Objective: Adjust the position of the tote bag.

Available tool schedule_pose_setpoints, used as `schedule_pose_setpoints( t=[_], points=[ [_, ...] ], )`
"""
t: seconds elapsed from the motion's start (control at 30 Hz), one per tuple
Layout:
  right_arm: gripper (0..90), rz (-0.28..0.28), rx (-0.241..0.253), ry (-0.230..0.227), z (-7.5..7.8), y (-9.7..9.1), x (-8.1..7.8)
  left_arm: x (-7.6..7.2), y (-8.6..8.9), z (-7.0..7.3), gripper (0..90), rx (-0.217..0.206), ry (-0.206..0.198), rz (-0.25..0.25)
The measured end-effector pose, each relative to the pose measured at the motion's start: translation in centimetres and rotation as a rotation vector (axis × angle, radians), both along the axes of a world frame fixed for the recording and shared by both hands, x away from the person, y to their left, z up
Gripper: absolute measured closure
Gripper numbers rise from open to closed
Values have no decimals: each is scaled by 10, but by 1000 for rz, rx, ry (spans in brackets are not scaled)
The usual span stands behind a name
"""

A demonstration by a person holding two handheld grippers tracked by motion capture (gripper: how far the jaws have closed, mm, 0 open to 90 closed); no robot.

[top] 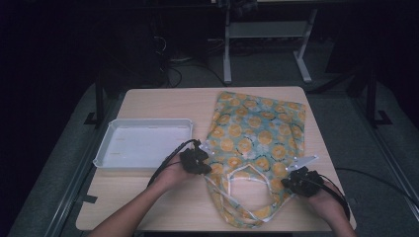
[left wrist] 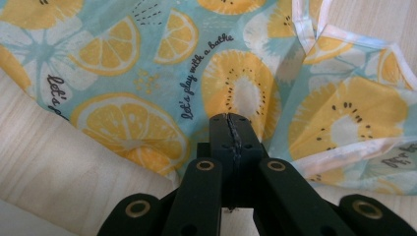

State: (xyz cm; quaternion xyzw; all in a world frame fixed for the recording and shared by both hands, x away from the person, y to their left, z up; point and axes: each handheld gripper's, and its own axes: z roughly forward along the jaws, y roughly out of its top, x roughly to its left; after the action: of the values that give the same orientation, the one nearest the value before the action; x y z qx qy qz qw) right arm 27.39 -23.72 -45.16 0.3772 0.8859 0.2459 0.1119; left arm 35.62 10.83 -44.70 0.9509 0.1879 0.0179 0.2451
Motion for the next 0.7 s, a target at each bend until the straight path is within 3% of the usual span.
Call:
schedule_pose_setpoints(
  t=[0.27,0.43,0.7],
  points=[
    [896,18,-24,6,0,3,-4,-10,1,1,900,15,9,-15],
    [896,38,-4,26,0,4,-9,-24,7,2,900,23,11,-34],
    [896,73,-4,29,0,5,-9,-40,18,1,900,-9,42,-13]
  ],
)
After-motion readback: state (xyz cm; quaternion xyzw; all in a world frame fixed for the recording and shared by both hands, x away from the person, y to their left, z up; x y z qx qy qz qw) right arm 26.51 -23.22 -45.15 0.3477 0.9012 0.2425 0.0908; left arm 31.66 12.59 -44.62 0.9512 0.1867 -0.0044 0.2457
